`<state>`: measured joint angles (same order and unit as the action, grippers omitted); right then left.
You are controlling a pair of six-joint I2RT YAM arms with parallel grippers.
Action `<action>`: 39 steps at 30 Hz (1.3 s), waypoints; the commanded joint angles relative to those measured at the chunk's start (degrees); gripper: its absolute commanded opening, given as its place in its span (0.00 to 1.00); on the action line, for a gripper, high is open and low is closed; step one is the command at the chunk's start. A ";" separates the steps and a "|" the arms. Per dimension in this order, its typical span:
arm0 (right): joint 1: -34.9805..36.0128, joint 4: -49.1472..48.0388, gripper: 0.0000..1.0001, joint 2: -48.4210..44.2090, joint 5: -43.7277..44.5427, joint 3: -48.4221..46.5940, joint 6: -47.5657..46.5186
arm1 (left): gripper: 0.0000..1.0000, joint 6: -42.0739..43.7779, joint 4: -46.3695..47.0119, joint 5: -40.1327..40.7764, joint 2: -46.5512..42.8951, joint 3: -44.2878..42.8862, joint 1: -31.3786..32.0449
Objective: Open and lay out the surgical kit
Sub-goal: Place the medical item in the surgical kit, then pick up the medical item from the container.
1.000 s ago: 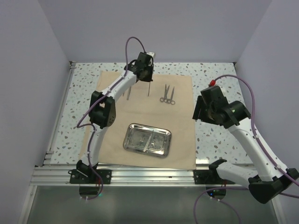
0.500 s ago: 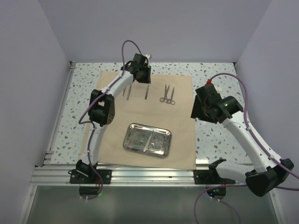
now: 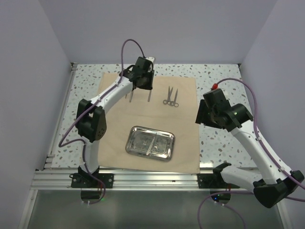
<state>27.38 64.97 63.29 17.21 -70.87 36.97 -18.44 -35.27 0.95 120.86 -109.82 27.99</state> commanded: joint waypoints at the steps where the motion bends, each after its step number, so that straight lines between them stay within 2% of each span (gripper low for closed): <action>1: 0.13 -1.60 0.64 -3.42 -1.65 1.08 -1.29 | 0.28 -0.37 -1.21 7.12 -8.96 11.50 9.17; 2: 0.22 -1.60 0.64 -4.04 -2.00 1.52 -1.37 | 0.26 -2.11 -1.12 7.48 -10.02 14.17 12.50; 6: 0.22 0.06 0.63 -6.68 -2.36 1.61 -1.90 | 0.22 -9.23 -0.07 9.85 -13.27 25.94 18.93; 10: 0.13 2.26 0.64 -9.40 -1.39 1.26 -2.52 | 0.21 -16.00 -0.33 12.04 -13.11 28.78 23.77; 14: 0.13 3.93 0.63 -11.77 -1.22 1.61 -2.87 | 0.21 -19.00 -2.70 14.51 -10.48 27.38 26.85; 23: 0.22 7.01 0.64 -14.24 0.36 1.00 -4.36 | 0.23 -24.36 -7.53 18.82 -9.24 25.97 28.00; 39: 0.13 7.80 0.63 -15.21 0.19 2.14 -6.74 | 0.31 -26.91 -6.92 20.76 -8.01 28.87 28.00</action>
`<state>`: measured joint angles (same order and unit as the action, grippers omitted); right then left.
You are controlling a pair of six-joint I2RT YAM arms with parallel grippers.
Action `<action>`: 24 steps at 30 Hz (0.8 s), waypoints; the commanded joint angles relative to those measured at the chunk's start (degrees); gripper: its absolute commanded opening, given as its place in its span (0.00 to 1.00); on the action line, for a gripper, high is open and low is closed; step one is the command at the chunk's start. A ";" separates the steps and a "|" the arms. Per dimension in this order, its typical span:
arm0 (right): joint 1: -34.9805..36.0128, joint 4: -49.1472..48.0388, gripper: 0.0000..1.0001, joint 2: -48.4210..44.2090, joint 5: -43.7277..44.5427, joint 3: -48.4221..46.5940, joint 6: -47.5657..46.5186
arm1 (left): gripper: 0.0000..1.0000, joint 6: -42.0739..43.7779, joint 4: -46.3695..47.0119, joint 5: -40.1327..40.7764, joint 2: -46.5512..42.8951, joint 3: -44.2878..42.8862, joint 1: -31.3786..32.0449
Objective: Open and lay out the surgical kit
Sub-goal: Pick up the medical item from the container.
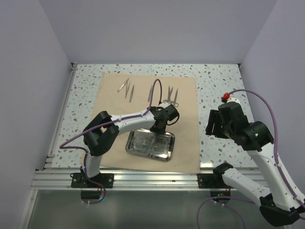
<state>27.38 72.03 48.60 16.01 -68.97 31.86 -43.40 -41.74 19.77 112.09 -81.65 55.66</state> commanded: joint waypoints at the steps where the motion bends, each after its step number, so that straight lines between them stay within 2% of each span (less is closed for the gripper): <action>1: 0.22 0.66 0.63 -0.52 1.48 0.24 -1.80 | 0.32 -1.95 -0.28 1.77 0.85 0.79 0.33; 14: 0.22 -0.13 0.63 0.71 2.62 0.85 -2.76 | 0.32 -2.83 1.21 0.53 2.43 3.77 0.15; 24: 0.13 -1.01 0.63 2.20 2.53 1.12 -3.12 | 0.17 -1.69 7.80 -5.08 3.57 9.83 -3.62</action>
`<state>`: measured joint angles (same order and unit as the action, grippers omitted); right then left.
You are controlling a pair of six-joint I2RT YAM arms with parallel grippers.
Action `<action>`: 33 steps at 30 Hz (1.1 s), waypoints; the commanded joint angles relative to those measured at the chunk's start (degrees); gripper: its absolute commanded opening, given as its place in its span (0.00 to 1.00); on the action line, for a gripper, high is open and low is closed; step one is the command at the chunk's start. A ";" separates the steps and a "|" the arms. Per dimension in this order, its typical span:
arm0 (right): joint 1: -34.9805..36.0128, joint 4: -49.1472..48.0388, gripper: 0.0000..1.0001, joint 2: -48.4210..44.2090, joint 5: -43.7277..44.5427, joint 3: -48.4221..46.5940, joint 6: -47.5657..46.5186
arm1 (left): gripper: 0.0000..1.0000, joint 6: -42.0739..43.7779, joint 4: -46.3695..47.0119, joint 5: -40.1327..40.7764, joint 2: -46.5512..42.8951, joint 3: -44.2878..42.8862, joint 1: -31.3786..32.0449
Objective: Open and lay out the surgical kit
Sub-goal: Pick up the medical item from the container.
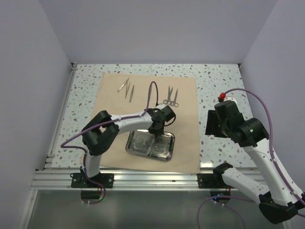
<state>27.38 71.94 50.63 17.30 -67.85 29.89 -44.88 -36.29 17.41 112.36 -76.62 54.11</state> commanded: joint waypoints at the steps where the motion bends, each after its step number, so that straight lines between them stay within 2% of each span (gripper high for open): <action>1: 0.22 -1.01 0.63 0.34 1.51 0.09 -1.24 | 0.15 0.06 3.41 -3.08 3.22 5.42 -2.86; 8: 0.13 -1.36 0.62 1.31 2.21 0.09 -1.15 | 0.08 2.52 6.58 -4.66 3.57 9.29 -5.68; 11: 0.22 -1.63 0.62 2.28 2.30 0.00 -0.71 | 0.01 4.10 7.46 -5.80 4.19 9.21 -6.47; 13: 0.22 -1.72 0.62 2.98 2.30 -0.26 -0.19 | 0.00 5.33 6.07 -5.20 4.27 8.33 -6.65; 25: 0.13 -3.30 0.61 6.41 2.21 -1.14 2.80 | 0.00 13.94 -11.77 4.83 -1.17 -10.64 -9.10; 33: 0.13 -4.53 0.60 8.87 2.74 -1.84 4.39 | 0.00 20.44 -13.63 3.68 2.51 -28.48 -14.37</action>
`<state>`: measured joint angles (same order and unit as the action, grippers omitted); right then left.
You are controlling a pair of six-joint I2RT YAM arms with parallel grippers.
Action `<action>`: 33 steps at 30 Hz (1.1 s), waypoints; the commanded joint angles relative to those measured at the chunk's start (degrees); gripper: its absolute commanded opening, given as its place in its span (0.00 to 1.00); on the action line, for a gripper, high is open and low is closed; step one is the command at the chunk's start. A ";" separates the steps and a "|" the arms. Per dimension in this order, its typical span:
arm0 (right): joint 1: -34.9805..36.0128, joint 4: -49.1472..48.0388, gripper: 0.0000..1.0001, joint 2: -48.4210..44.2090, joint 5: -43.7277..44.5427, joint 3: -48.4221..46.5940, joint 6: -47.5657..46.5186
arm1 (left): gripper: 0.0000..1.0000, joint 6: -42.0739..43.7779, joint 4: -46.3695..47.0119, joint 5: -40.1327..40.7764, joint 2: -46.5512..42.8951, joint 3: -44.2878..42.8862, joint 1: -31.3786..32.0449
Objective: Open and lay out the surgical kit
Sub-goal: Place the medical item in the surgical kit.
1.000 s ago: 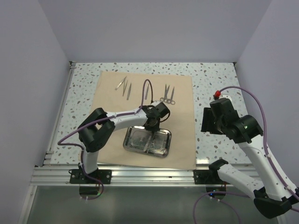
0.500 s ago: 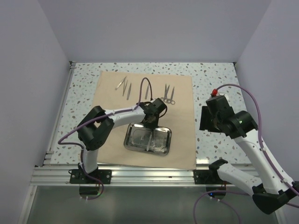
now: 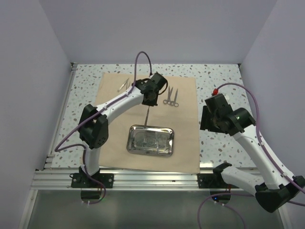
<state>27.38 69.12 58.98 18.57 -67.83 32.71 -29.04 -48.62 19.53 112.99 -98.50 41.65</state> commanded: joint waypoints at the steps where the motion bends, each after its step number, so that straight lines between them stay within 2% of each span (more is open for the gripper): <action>1: 0.13 -1.71 0.60 0.69 1.56 -1.95 1.74 | 0.00 5.04 -1.30 1.48 4.32 -8.62 -2.53; 4: 0.22 -1.62 0.60 1.31 2.17 -2.30 2.18 | 0.00 6.27 -1.30 0.78 10.20 -19.85 -5.08; 10: 0.13 0.22 0.60 1.84 5.34 -3.44 2.80 | 0.00 7.50 3.70 -2.13 19.19 -29.99 -9.83; 18: 0.13 2.33 0.60 2.63 7.10 -4.06 3.85 | 0.00 10.31 16.44 -4.06 25.69 -29.20 -12.29; 22: 0.13 2.60 0.60 3.60 8.06 -4.15 4.47 | 0.00 10.41 16.54 -4.85 30.00 -35.25 -12.64; 30: 0.13 1.54 0.60 5.09 7.89 -3.53 5.78 | 0.00 11.28 24.70 -2.49 31.76 -36.23 -13.00; 33: 0.13 1.37 0.59 5.44 7.71 -3.54 6.05 | 0.15 11.20 25.77 -0.72 31.59 -36.77 -13.35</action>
<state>27.38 70.89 64.05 24.62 -69.87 37.10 -18.92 -29.21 15.97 144.75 -131.85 28.97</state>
